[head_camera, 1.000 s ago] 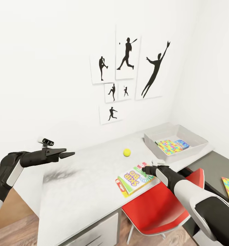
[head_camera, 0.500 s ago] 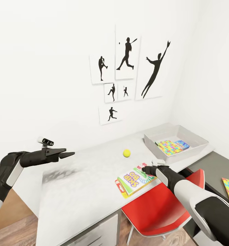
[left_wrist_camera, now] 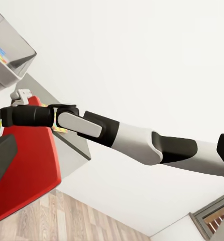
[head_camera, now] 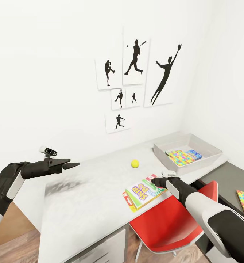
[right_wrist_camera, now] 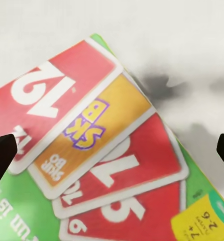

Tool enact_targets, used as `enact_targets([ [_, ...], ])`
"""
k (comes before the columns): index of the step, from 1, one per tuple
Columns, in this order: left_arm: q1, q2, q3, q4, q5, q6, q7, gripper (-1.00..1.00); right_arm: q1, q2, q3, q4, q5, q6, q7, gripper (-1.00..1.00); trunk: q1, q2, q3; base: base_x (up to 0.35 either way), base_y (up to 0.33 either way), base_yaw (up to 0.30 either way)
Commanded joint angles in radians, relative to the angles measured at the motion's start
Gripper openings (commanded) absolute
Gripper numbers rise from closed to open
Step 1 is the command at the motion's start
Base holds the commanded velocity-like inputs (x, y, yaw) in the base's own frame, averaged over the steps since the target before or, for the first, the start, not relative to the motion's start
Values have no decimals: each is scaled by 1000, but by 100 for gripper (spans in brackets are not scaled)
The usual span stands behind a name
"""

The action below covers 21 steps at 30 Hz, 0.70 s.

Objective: Put all the toys in the child's room - the three board games (two on the bed and one on the table), the two jigsaw puzzles on the table, and the tennis ball on the table - inside the toy box on the table in the child's room.

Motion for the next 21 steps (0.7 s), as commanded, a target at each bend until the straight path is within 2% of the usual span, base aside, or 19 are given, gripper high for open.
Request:
enact_targets([
  [1,-1,1,-2,0,0,11,-5,100,-1,-1,7,-2,-6,5,-3,100,4,-8,-5,0,0,0],
  [4,-1,1,-2,0,0,11,-5,100,-1,-1,7,-2,-6,5,-3,100,16,-29,-14,0,0,0],
  [13,-1,1,-2,0,2,11,-5,100,-1,0,7,-2,-6,5,-3,100,16,-29,-14,0,0,0],
  [19,-1,1,-2,0,2,11,-5,100,-1,0,7,-2,-6,5,-3,100,39,-71,-33,0,0,0],
  [21,-1,1,-2,0,2,11,-5,100,-1,1,7,-2,-6,5,-3,100,39,-71,-33,0,0,0],
])
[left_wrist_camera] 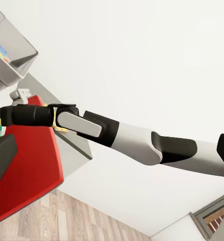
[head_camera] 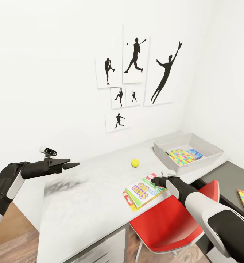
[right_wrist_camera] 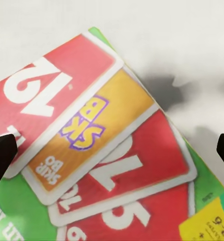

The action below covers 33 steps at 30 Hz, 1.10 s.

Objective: Put all the toys in the child's room - the three board games (two on the bed and one on the table), the two jigsaw puzzles on the table, and the tennis ball on the table - inside the toy box on the table in the child's room.

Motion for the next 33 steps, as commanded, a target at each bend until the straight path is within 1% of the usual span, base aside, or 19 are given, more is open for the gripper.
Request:
enact_targets([
  [1,-1,2,-2,0,2,11,-5,100,0,-1,13,3,-4,5,-3,100,0,-1,-2,0,0,0],
  [11,-1,6,-2,1,5,11,-5,100,0,-1,13,3,-4,5,-3,100,0,-1,-2,-5,1,0],
  [20,-1,4,-2,2,4,11,-5,100,0,-1,13,3,-4,5,-3,100,0,-1,-2,-45,27,0],
  [29,-1,3,-2,2,2,11,-5,100,1,1,13,3,-4,5,-3,100,0,-1,-2,-1,83,0],
  [33,-1,2,-2,2,2,11,-5,100,0,2,13,3,-3,5,-3,100,0,-1,-2,-7,179,0],
])
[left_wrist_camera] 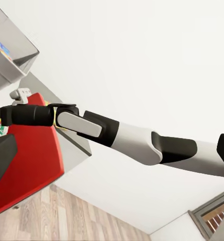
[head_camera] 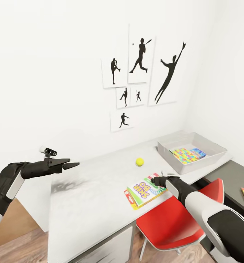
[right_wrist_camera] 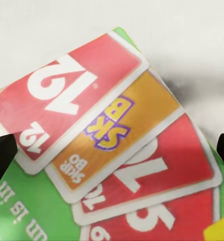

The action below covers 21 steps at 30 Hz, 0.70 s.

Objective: Put all the toys in the child's room - the three board games (two on the bed and one on the table), the two jigsaw puzzles on the table, and the tennis ball on the table - inside the toy box on the table in the child's room.

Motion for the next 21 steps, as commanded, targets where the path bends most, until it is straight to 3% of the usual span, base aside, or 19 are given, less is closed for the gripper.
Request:
enact_targets([
  [1,-1,1,-3,1,1,11,-5,100,4,0,12,0,-24,5,0,100,0,-1,-2,-61,191,0],
  [8,-1,1,-3,1,1,11,-5,100,4,0,12,0,-24,5,0,100,0,-1,-2,-135,170,0],
  [21,-1,0,-3,1,0,11,-5,100,4,1,12,0,-24,4,0,100,0,-1,-2,-21,186,0],
])
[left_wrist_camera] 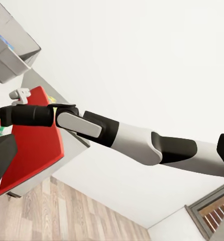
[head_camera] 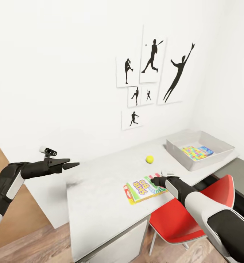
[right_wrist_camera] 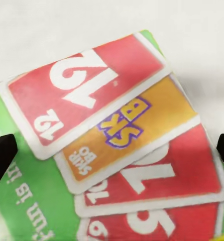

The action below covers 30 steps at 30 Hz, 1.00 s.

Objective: Put all the toys in the child's room - the three board games (two on the bed and one on the table), the two jigsaw puzzles on the table, and the tennis ball on the table - inside the toy box on the table in the child's room.

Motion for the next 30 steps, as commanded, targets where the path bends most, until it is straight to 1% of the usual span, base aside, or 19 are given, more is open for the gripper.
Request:
enact_targets([
  [1,-1,1,-3,0,0,11,-5,100,4,0,7,0,-23,5,0,100,0,-1,-2,-122,118,0],
  [11,-1,0,-3,0,-1,11,-5,100,4,0,7,0,-23,5,0,100,0,-1,-2,-181,109,0],
  [19,-1,0,-3,0,-2,11,-5,100,4,0,7,0,-23,5,0,100,0,-1,-2,-49,12,0],
  [24,-1,-1,-4,0,-3,11,-5,100,4,0,7,0,-23,5,0,100,0,-1,-2,-147,86,0],
  [30,-1,-1,-4,0,-5,11,-5,100,4,1,7,0,-22,5,0,100,0,-1,-2,-65,31,0],
])
